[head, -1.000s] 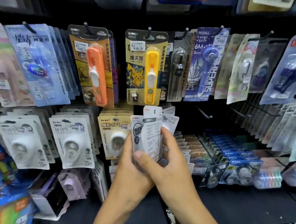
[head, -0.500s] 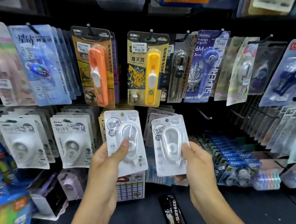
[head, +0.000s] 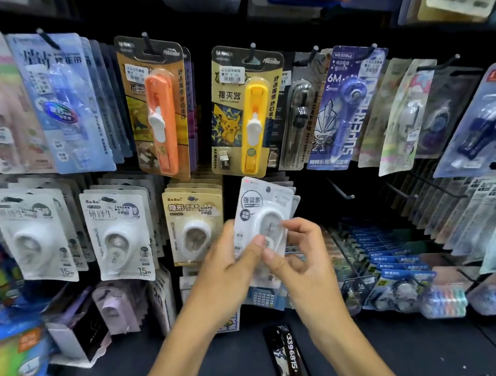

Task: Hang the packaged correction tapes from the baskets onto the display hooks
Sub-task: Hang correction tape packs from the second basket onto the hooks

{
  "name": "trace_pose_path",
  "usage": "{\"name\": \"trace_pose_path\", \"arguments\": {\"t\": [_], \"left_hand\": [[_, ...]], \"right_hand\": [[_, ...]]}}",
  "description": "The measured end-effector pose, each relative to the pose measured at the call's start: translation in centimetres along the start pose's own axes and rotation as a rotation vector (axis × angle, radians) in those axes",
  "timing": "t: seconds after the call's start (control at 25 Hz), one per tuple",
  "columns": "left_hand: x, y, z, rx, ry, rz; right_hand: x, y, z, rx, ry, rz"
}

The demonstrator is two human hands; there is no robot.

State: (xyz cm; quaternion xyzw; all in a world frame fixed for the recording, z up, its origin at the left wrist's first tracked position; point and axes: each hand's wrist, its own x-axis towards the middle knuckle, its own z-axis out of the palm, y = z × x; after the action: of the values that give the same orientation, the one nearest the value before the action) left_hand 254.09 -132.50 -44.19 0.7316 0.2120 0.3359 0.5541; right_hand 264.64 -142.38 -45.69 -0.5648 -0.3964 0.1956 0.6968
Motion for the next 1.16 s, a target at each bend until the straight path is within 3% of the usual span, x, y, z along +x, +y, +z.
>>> {"name": "trace_pose_path", "arguments": {"t": [0.16,0.28,0.44,0.68,1.16], "left_hand": [[0.7,-1.0,-1.1,0.54,0.23,0.124],[1.1,-1.3,-2.0,0.685,0.265,0.091],[0.9,-2.1,-2.2,0.751,0.164,0.063],[0.8,-2.4,-2.3,0.761,0.15,0.051],[0.5,-2.9,-2.4,0.769,0.128,0.039]], "right_hand": [[0.9,0.3,-1.6,-0.049,0.127,0.027],[-0.1,0.4,-1.5,-0.028,0.179,0.045],[-0.1,-0.1,-0.7,-0.008,0.253,0.02],[-0.1,-0.7,-0.3,-0.118,0.208,0.036],[-0.9,-0.6,0.6,-0.093,0.319,0.074]]}}
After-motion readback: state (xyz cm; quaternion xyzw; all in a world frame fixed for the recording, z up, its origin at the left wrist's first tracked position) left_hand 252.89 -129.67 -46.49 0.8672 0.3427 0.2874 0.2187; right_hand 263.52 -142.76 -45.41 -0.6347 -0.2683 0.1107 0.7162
